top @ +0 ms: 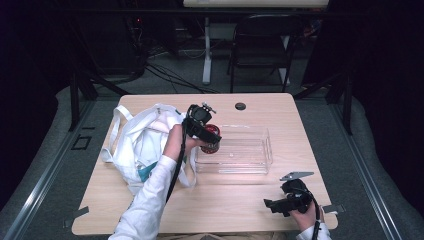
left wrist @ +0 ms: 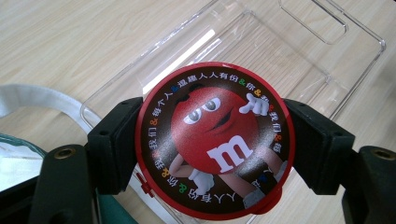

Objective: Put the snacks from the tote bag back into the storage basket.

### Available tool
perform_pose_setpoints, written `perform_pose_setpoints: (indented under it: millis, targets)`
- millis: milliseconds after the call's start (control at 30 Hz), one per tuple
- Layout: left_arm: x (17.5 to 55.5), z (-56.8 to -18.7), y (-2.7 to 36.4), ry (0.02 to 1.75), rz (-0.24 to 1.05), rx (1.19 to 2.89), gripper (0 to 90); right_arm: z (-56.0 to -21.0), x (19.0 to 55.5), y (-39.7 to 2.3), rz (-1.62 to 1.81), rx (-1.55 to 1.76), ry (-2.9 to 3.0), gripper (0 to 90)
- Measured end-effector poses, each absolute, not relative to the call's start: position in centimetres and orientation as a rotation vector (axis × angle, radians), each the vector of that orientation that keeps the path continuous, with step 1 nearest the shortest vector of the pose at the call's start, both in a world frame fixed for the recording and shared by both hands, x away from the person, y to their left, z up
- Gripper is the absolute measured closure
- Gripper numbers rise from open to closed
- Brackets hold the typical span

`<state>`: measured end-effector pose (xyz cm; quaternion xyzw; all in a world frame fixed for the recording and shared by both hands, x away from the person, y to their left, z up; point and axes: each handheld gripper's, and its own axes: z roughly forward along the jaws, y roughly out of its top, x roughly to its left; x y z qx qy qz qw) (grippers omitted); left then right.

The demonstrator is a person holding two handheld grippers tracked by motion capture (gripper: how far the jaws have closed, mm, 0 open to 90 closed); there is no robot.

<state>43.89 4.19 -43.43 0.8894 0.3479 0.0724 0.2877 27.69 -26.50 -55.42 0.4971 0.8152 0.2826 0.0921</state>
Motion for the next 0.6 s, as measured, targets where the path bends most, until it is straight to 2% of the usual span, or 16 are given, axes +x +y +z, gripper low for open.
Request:
perform_pose_setpoints:
  millis: [600]
  targets:
    - [43.4, -45.8, 4.2, 0.927, 0.166, 2.397, 26.4, -55.5, 27.7, -26.4, 0.826, 1.472, 2.433, 5.1]
